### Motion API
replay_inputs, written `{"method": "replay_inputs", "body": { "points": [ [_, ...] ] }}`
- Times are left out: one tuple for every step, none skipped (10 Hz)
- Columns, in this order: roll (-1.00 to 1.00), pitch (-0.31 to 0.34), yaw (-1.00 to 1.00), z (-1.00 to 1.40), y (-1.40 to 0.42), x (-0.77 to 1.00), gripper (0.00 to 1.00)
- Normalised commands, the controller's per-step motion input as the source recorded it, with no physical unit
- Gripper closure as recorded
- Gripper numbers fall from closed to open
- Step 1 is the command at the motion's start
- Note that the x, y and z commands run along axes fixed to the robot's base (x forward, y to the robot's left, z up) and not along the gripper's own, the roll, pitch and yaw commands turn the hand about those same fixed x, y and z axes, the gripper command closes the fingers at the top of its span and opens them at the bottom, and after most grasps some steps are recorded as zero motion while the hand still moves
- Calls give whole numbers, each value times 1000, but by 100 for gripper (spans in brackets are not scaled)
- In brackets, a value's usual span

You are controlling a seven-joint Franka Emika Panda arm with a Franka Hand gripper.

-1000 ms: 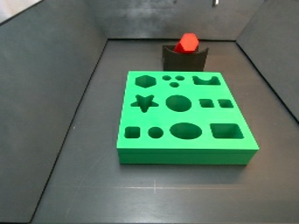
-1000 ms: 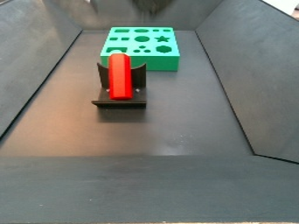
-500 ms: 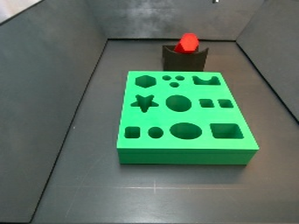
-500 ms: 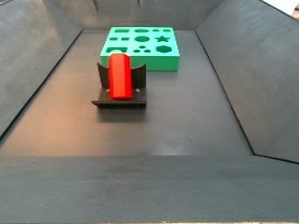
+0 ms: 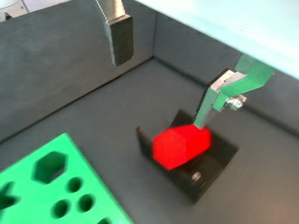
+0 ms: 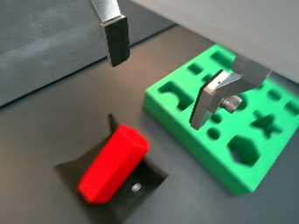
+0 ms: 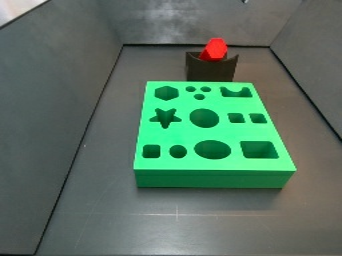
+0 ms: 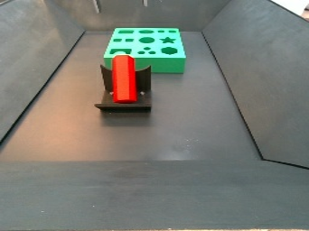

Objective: Pick up the hexagon object. Move up. Place the hexagon object on the fixture. Regrasp the hexagon object. Move to above the board. Insert the hexagon object.
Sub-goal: Regrasp the hexagon object.

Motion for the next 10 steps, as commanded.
{"method": "replay_inputs", "body": {
  "points": [
    [1000,7,21,2,-18,-18,0],
    [1000,9,23,8,-14,-14,0],
    [1000,13,23,12,-18,-6,0],
    [1000,21,26,6,-20,8,0],
    [1000,27,29,-8,-20,24,0],
    [1000,35,32,-13,-22,38,0],
    [1000,51,37,-10,-24,52,0],
    [1000,60,41,-10,-27,62,0],
    [1000,87,51,-9,-31,77,0],
    [1000,111,62,-13,-34,89,0]
  ]
}}
